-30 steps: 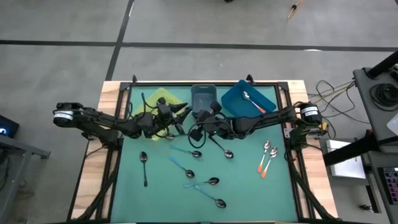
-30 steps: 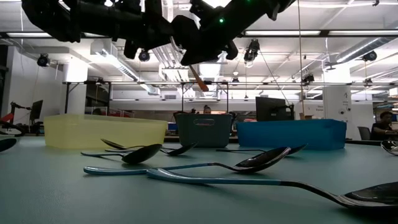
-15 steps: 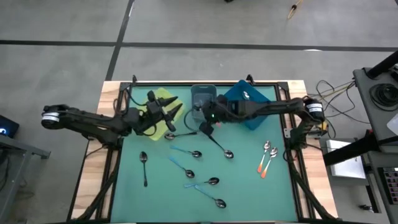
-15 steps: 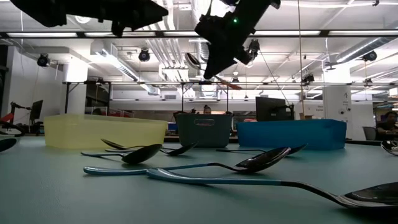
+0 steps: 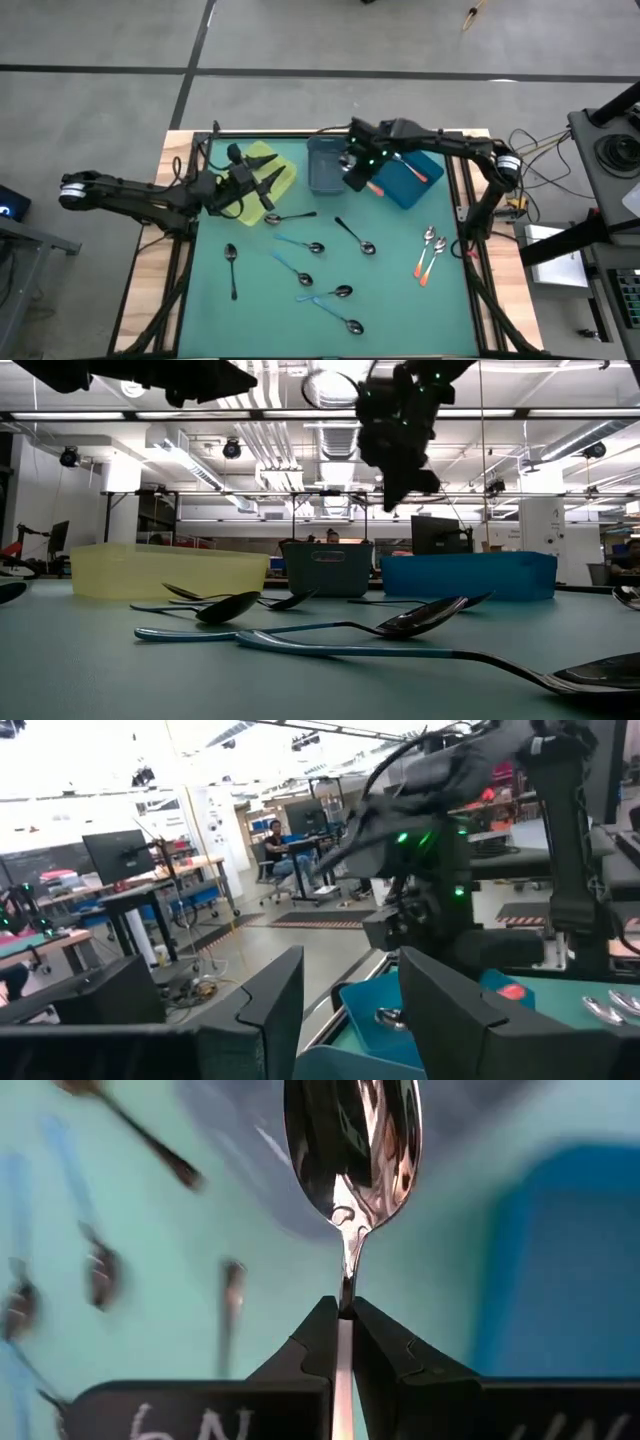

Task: Sort silverware by color (type)
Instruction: Put the orange spoon into the blue bin

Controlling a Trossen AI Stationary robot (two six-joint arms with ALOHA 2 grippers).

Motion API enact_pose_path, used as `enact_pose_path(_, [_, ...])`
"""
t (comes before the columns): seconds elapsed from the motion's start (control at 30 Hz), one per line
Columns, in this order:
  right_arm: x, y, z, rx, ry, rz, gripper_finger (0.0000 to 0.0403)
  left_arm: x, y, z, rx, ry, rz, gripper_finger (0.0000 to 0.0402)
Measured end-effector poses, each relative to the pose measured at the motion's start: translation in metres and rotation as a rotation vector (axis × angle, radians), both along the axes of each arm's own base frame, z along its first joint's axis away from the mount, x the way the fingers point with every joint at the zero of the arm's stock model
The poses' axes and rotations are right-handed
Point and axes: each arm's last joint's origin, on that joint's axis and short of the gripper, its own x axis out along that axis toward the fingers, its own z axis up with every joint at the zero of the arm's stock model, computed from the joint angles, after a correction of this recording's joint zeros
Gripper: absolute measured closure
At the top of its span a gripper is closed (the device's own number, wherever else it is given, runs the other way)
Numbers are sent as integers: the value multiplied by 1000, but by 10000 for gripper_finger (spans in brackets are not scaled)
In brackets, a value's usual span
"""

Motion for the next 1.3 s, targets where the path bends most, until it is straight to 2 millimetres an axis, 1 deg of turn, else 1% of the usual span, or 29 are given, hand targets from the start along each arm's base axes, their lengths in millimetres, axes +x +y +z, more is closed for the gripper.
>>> enact_pose_path(0.13, [-22, -22, -3, 39, 95, -52, 390, 1, 0, -4, 48, 68, -5, 256])
enact_pose_path(0.2, [-31, -31, -4, 48, 121, -68, 390, 2, -1, -6, 90, 112, -47, 256])
enact_pose_path(0.27, [-38, -39, -4, 55, 140, -76, 390, 4, -4, -10, 131, 166, -159, 256])
enact_pose_path(0.4, [-50, -50, -6, 61, 161, -73, 390, 5, -15, -26, 207, 238, -520, 256])
enact_pose_path(0.47, [-53, -54, -7, 56, 163, -64, 390, 3, -17, -33, 205, 222, -594, 256])
enact_pose_path(0.63, [-58, -55, -18, 61, 185, -21, 390, 0, -16, -39, 211, 177, -583, 256])
enact_pose_path(0.9, [-60, -54, -37, 63, 188, -17, 390, -2, -13, -38, 214, 156, -562, 256])
enact_pose_path(1.3, [-66, -57, -46, 67, 197, -24, 390, -2, -12, -40, 210, 171, -561, 256])
